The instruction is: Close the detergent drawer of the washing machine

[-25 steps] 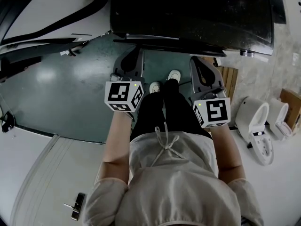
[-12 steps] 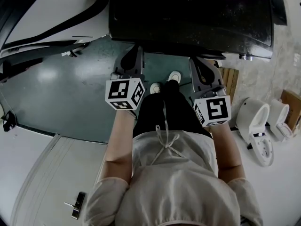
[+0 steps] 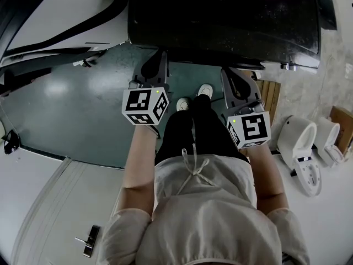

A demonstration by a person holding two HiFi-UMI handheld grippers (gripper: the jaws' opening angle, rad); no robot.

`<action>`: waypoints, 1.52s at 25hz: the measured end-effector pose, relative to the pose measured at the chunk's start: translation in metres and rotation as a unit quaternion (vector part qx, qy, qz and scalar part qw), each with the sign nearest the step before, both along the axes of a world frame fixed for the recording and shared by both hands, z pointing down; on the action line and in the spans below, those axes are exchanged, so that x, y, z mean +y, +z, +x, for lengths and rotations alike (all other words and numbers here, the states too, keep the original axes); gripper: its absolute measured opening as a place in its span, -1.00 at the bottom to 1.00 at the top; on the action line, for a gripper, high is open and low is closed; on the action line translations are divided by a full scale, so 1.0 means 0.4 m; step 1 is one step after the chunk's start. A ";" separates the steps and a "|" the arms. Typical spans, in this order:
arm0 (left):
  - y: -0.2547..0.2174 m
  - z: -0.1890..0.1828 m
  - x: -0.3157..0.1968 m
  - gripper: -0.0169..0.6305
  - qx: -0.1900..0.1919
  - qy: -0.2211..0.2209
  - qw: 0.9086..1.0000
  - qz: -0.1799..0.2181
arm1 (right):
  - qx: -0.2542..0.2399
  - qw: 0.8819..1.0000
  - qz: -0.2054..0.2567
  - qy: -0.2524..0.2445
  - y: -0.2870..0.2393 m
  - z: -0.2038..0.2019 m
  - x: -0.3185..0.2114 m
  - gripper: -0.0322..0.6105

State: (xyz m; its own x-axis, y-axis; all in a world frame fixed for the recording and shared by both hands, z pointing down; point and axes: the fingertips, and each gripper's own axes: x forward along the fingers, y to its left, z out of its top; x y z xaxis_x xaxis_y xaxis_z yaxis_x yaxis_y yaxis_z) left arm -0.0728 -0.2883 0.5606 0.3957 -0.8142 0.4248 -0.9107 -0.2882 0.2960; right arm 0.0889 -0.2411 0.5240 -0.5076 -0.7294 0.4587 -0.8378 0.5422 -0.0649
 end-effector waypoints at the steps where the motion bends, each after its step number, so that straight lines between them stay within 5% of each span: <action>1: -0.001 0.000 0.000 -0.90 -0.002 0.002 1.000 0.001 | 0.000 1.000 0.002 0.000 -0.005 0.000 0.000 -0.88; 10: -0.066 0.010 0.095 -0.90 -0.039 0.054 0.998 0.024 | -0.008 0.999 0.033 -0.008 -0.092 0.003 0.033 -0.88; 24: -0.447 0.009 0.277 -0.89 -0.072 0.121 0.980 0.141 | -0.016 0.992 0.124 -0.016 -0.359 -0.030 0.164 -0.88; 38: -0.768 0.009 0.384 -0.89 -0.071 0.137 0.960 0.233 | -0.025 0.976 0.216 0.010 -0.621 0.005 0.280 -0.89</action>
